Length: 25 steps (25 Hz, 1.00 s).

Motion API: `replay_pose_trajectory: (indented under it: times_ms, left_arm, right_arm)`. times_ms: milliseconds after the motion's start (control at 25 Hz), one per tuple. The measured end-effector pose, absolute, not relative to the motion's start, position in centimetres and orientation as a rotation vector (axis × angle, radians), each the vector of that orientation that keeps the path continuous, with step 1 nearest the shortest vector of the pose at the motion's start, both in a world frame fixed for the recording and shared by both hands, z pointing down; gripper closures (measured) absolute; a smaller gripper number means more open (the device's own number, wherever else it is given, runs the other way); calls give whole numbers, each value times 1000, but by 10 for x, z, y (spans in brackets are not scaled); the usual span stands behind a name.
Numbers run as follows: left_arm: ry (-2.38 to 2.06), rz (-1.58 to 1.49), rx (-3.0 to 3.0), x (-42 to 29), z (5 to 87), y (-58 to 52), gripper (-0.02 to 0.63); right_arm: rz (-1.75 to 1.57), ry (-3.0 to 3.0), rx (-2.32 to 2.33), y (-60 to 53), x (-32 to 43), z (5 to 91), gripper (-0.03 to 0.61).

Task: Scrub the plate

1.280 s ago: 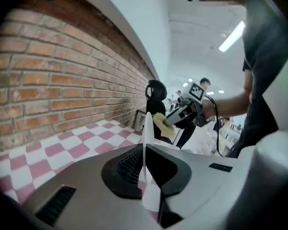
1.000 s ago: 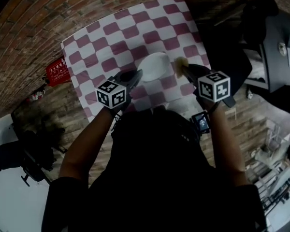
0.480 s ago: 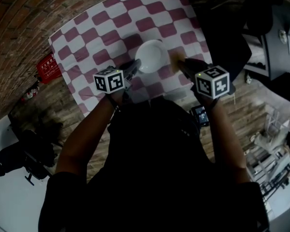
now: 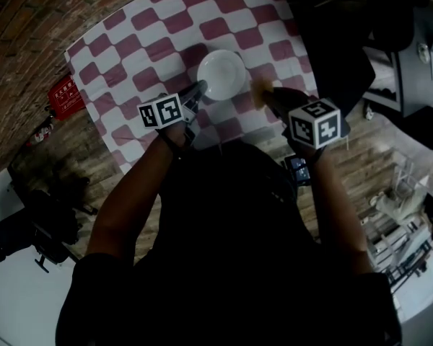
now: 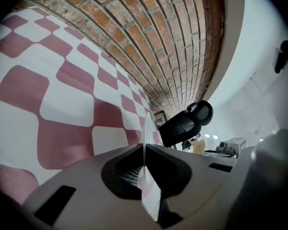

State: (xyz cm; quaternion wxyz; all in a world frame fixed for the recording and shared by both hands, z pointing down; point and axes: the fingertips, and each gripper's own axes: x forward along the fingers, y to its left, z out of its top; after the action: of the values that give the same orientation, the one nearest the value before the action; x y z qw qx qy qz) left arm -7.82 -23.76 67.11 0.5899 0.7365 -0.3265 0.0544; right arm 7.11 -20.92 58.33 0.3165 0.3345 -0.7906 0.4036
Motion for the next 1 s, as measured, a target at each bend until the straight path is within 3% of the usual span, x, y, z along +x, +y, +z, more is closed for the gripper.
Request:
replay_pose_trajectory:
  times_ms: [480,1000]
  left_arm:
    - [-771,145,1627,-79,702,-231,593]
    - [-844,368,1642,-84,724,-233,568]
  right_arm:
    - [1082,-2067,870,-209,72,591,534]
    - [1104,-2039,878,-201,75,599,534]
